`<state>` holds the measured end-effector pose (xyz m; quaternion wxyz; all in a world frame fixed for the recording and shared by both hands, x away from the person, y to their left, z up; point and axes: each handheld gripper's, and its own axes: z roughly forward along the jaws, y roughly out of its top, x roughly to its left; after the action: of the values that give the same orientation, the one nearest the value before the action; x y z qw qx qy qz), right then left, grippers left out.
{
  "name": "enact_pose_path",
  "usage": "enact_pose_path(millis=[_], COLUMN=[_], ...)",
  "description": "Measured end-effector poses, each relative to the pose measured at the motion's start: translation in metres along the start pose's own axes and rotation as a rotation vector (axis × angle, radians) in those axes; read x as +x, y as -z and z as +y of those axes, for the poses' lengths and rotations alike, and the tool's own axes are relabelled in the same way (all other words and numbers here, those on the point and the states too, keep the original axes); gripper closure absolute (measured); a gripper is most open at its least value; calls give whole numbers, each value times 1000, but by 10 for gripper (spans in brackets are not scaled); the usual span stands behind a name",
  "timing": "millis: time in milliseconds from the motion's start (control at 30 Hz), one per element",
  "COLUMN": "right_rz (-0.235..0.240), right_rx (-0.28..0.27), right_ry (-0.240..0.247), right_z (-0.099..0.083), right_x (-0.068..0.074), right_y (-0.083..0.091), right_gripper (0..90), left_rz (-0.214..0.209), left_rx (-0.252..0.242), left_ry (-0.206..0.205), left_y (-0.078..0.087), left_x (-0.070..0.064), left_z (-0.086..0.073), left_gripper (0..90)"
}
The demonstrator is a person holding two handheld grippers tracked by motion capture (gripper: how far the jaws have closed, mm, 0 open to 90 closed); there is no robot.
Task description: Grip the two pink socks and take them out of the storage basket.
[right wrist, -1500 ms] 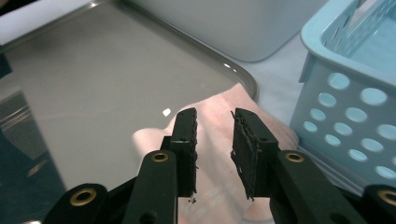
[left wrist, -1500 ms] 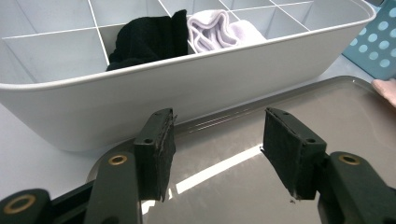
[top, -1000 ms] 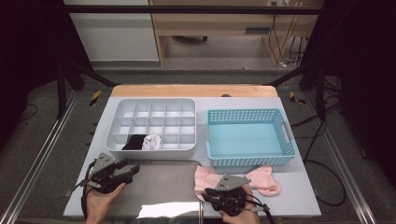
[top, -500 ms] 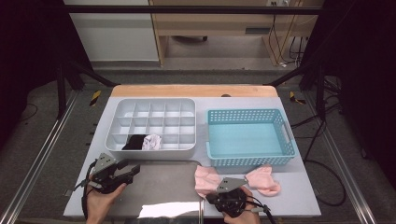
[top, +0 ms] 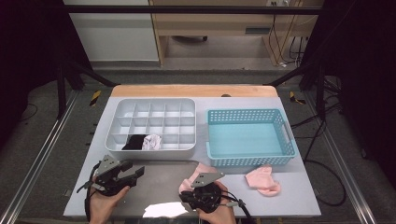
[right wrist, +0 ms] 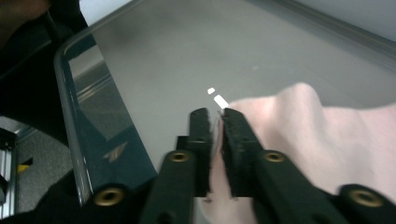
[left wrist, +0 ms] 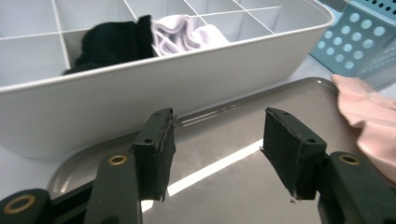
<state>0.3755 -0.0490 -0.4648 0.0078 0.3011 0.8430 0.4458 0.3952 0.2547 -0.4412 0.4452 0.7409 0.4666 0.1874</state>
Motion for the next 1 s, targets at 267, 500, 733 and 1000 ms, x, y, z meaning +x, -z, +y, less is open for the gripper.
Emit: enact_pose_path(millis=[267, 500, 733, 1000], right_rz=[-174, -305, -334, -330], right_rx=[-150, -128, -68, 5], right_ry=[-2, -79, -112, -105], right_z=[8, -16, -29, -35], right_x=[-25, -63, -78, -79], right_y=[55, 76, 63, 47], right_gripper=[745, 711, 703, 753], left_rz=[-44, -96, -128, -130], left_rx=[24, 60, 123, 209], left_ry=[-20, -78, -129, -145], left_y=[-3, -15, -35, -51], left_x=[-24, -63, -95, -114], left_z=[3, 10, 7, -10], left_gripper=[417, 434, 435, 443])
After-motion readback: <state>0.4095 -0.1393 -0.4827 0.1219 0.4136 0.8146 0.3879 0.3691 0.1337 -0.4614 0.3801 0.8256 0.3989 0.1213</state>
